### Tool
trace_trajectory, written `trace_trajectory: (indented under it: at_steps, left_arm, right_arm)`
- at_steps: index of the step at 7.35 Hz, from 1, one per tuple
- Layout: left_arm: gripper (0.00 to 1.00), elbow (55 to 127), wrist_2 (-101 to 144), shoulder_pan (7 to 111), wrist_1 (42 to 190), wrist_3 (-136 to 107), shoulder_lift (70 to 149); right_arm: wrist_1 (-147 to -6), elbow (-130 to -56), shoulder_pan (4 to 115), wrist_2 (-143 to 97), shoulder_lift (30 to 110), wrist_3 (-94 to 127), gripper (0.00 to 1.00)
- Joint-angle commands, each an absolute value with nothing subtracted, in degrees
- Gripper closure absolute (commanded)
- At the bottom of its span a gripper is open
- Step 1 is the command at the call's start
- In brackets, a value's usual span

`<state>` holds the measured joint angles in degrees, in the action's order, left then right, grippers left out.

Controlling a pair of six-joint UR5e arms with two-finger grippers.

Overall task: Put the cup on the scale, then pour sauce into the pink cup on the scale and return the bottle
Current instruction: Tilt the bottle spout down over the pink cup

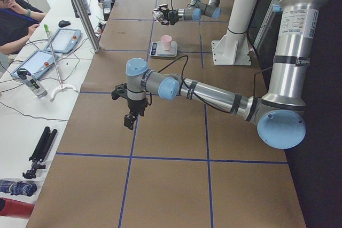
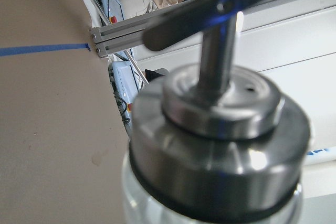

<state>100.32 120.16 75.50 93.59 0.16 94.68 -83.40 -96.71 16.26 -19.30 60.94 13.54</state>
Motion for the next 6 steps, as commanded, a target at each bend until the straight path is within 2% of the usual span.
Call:
trace_trajectory:
  at_steps: [1,6]
  left_arm:
    - [0.0,99.9,120.1,75.5,93.7,0.2,94.7]
    - [0.0,99.9,120.1,75.6,93.6,0.3,95.0]
  right_arm:
    - [-83.6,-95.8,16.3,-16.3,60.7,9.6,1.0]
    - [-83.6,-92.8,14.6,-10.5,60.8,6.4,1.0]
